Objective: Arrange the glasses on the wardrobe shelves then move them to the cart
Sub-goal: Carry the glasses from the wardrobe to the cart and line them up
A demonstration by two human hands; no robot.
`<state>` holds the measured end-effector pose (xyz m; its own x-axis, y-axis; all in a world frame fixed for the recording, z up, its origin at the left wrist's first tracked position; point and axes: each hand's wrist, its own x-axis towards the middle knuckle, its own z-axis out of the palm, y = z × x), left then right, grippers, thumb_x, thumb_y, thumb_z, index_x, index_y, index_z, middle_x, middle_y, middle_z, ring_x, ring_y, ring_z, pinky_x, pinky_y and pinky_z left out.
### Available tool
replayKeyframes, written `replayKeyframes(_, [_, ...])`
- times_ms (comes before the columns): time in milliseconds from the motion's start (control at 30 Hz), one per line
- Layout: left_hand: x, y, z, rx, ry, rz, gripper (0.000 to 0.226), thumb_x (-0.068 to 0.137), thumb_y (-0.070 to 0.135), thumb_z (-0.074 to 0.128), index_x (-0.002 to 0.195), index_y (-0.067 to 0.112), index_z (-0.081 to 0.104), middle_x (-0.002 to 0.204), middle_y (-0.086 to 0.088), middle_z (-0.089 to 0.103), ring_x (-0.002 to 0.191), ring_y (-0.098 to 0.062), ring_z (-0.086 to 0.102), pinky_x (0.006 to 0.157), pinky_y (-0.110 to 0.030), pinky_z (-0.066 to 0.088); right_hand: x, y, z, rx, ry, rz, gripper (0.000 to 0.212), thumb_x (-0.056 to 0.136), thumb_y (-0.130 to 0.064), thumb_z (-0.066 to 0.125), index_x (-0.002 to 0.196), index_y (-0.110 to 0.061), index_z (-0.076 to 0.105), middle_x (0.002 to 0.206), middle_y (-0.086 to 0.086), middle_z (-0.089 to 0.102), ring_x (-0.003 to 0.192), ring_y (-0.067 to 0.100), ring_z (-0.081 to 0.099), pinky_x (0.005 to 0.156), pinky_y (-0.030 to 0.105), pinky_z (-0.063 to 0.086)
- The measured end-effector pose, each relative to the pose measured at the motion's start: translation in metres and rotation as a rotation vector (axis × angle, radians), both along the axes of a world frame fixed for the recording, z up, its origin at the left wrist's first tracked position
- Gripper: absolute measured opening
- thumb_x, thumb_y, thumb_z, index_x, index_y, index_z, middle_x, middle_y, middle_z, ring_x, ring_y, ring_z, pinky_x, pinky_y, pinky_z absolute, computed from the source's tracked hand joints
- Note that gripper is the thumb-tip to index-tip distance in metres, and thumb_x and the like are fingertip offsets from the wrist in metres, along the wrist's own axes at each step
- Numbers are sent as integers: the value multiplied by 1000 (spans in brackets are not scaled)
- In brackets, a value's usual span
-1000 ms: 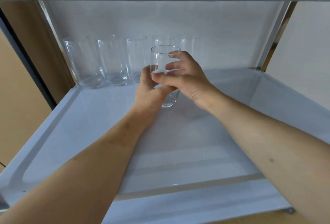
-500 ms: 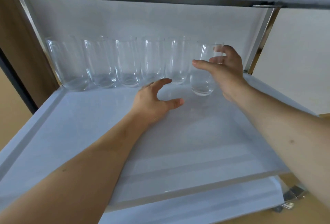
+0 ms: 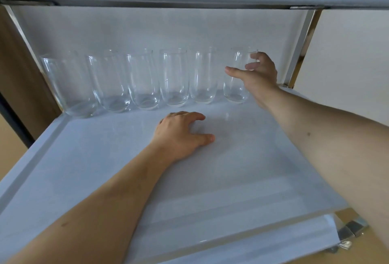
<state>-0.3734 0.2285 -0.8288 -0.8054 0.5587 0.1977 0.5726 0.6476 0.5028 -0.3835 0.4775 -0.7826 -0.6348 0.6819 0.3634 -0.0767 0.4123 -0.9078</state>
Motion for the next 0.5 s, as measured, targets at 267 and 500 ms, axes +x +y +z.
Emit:
replayKeyframes(267, [-3,1,-3,-13,14,-6,53,80,61,73,128,40,64,138,13,58,131,-15,46,108,-32,37,-11,-2,-3,24,-7,30,91,63,-55,92,139,-26,52,121,-2,60,105,10,57,86,19,41])
replayKeyframes(500, [-6,2,-7,-6,34,-9,51,80,62,73,123,38,67,135,16,59,128,-14,49,101,-28,38,-14,-5,-5,36,-13,53,91,66,-53,91,141,-26,48,123,-2,59,108,14,60,88,21,43])
